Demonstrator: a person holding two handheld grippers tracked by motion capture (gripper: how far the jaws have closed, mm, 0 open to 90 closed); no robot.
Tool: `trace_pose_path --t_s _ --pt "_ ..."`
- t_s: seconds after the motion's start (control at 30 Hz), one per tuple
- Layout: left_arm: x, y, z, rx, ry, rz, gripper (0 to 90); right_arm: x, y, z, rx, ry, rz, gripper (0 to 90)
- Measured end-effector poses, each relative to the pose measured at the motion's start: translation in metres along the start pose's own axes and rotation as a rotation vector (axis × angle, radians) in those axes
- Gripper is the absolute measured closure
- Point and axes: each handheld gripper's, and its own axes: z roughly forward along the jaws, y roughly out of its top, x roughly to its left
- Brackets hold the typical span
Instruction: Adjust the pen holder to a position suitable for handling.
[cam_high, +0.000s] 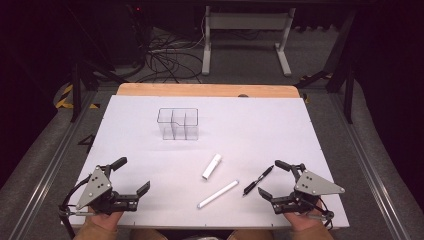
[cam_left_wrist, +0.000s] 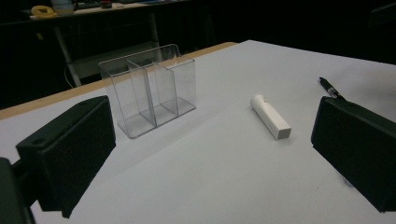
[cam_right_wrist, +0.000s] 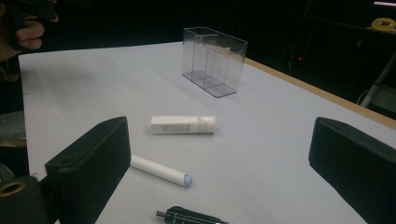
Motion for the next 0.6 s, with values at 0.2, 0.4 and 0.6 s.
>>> trace_pose_path --t_s 0.2,0.4,0.6 --pt "0.0001 0.0001 -0.0001 -0.002 -0.001 -0.003 0.4 0.0004 0.0011 0.0001 -0.003 0.006 -0.002 6.4" --pt "-0.0004 0.0006 -0.0011 -0.002 -0.004 0.004 0.4 0.001 0.0018 0.001 0.0 0.01 -0.002 6.7" --pt "-0.0009 0.0006 -0.0007 0.011 -0.003 0.011 1.2 0.0008 0.0028 0.0014 0.002 0.016 -0.001 7.5"
